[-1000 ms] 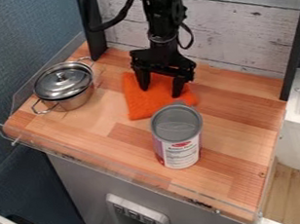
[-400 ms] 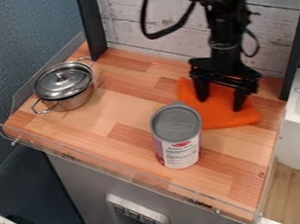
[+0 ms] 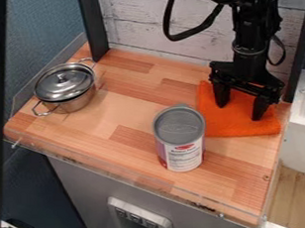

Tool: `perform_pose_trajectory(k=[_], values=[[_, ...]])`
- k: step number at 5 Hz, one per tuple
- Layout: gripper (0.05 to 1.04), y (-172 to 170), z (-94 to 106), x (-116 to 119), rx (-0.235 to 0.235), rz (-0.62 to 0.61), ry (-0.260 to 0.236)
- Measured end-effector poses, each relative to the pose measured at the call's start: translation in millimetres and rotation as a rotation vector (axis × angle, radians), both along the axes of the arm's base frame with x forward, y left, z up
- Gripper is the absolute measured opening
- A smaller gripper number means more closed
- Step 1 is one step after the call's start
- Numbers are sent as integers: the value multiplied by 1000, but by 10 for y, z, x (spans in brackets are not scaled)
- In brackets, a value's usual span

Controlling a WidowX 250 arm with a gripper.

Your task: Moved the orange cloth to the top right side of the table

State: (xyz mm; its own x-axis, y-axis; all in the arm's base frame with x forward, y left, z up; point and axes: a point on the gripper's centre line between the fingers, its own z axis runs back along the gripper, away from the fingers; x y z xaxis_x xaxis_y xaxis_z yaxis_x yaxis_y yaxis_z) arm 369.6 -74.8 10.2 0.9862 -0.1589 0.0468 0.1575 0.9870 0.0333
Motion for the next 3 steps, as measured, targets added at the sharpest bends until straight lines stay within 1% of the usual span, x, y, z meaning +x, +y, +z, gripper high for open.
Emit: perform_pose_trajectory(k=[1, 2, 3], values=[[1001, -8, 490, 27, 34, 3, -97], [1001, 44, 865, -75, 49, 15, -131], [1001, 118, 1028, -154, 37, 15, -131]])
